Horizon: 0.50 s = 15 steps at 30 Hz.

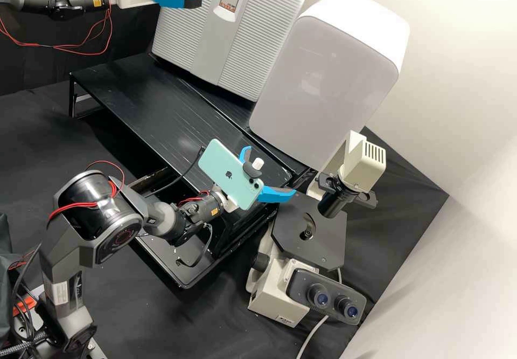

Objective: Open the incubator door

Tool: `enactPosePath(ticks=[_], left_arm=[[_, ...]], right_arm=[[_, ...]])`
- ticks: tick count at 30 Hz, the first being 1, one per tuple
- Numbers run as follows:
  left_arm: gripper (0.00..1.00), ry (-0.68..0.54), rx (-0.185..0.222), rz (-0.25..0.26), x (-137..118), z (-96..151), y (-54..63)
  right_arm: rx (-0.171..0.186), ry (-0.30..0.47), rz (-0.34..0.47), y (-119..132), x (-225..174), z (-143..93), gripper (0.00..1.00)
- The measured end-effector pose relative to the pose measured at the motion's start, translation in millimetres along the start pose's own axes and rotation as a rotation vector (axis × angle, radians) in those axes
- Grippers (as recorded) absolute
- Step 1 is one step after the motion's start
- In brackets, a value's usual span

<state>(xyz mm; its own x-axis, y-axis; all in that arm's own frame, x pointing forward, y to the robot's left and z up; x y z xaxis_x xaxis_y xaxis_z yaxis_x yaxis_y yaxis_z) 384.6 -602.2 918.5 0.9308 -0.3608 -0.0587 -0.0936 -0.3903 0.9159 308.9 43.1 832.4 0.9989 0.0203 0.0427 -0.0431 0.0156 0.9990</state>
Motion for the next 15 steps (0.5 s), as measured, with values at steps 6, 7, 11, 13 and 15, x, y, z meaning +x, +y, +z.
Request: enactPosePath(ticks=[6,7,11,13,15], left_arm=[[0.00,0.003,-0.006,0.001,0.0,-0.3,0.1],[0.00,0.006,-0.007,0.000,0.0,-0.5,0.0],[0.00,0.011,-0.017,0.005,-0.4,-0.6,1.1],[0.00,0.017,-0.025,0.004,-1.2,-1.1,0.7],[0.00,0.023,-0.038,0.006,-2.1,-1.6,0.1]], right_arm=[[0.000,0.000,0.000,0.0,0.0,0.0,1.00],[0.000,0.000,0.000,0.0,0.0,0.0,1.00],[0.000,0.000,0.000,0.0,0.0,0.0,1.00],[0.000,0.000,0.000,0.0,0.0,0.0,1.00],[0.000,0.000,0.000,0.0,0.0,0.0,1.00]])
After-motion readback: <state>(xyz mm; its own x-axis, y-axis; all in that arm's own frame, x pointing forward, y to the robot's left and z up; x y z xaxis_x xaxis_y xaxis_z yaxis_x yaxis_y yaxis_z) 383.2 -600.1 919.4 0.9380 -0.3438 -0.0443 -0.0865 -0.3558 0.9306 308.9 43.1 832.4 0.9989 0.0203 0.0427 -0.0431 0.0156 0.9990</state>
